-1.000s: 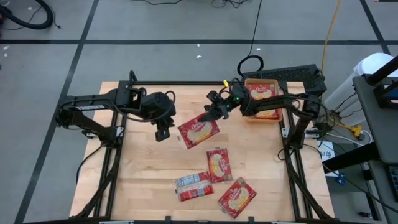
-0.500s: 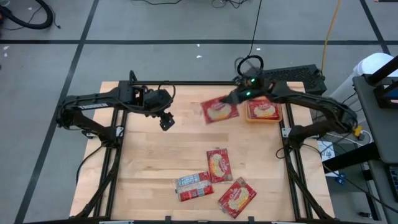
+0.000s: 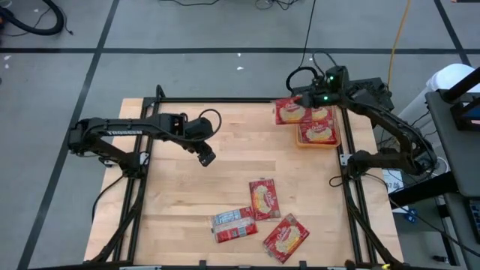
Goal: Sort popcorn bags into baskets
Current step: Put the red popcorn bag into the orange bin
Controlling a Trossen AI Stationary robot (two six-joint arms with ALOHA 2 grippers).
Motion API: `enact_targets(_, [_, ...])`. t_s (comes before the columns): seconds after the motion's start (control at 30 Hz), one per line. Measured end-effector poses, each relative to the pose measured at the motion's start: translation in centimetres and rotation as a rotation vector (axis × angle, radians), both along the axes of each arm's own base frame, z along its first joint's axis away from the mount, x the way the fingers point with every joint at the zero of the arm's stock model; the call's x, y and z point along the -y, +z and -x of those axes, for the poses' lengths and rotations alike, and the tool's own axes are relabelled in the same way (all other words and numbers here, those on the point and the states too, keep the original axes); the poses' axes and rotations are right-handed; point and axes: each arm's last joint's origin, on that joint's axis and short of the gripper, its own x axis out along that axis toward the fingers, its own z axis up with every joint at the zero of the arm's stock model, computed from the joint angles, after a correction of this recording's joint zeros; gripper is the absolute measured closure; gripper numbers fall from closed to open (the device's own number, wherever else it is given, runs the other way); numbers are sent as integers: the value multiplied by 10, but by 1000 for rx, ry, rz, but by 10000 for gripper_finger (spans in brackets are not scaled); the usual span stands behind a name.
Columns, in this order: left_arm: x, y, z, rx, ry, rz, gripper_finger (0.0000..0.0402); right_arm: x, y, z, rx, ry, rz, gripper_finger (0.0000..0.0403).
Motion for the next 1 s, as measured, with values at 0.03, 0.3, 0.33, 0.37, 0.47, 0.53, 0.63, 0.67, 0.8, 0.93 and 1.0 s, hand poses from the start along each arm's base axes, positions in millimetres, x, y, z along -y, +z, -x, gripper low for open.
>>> enact_targets(0.03, [1,-3,-1,10,12,18,203,3,-2,5,-13,-14,-1,396])
enact_targets(0.3, [4,-15,-5,59,60,58,231,20,-9,44,-104,-113,34,396])
enact_targets(0.33, [4,-15,-6,64,64,59,233,23,-10,49,-112,-123,40,396])
enact_targets(0.37, [4,-15,-6,69,68,60,235,25,-11,53,-122,-133,42,396])
enact_targets(0.47, [3,-15,-6,71,71,61,238,28,-14,61,-168,-150,69,396])
enact_targets(0.53, [3,-15,-7,76,78,65,238,29,-15,60,-179,-136,77,395])
enact_targets(0.63, [3,-15,-6,75,96,75,234,30,-18,59,-204,-129,71,395])
enact_targets(0.67, [3,-15,-7,77,97,75,232,30,-19,59,-215,-129,80,394])
enact_targets(0.8, [3,-15,-7,80,95,73,225,33,-22,61,-300,-172,99,394])
enact_targets(0.93, [3,-15,-7,83,96,72,220,33,-24,60,-333,-179,101,393])
enact_targets(1.0, [3,-15,-7,83,95,72,220,32,-25,59,-347,-183,101,393])
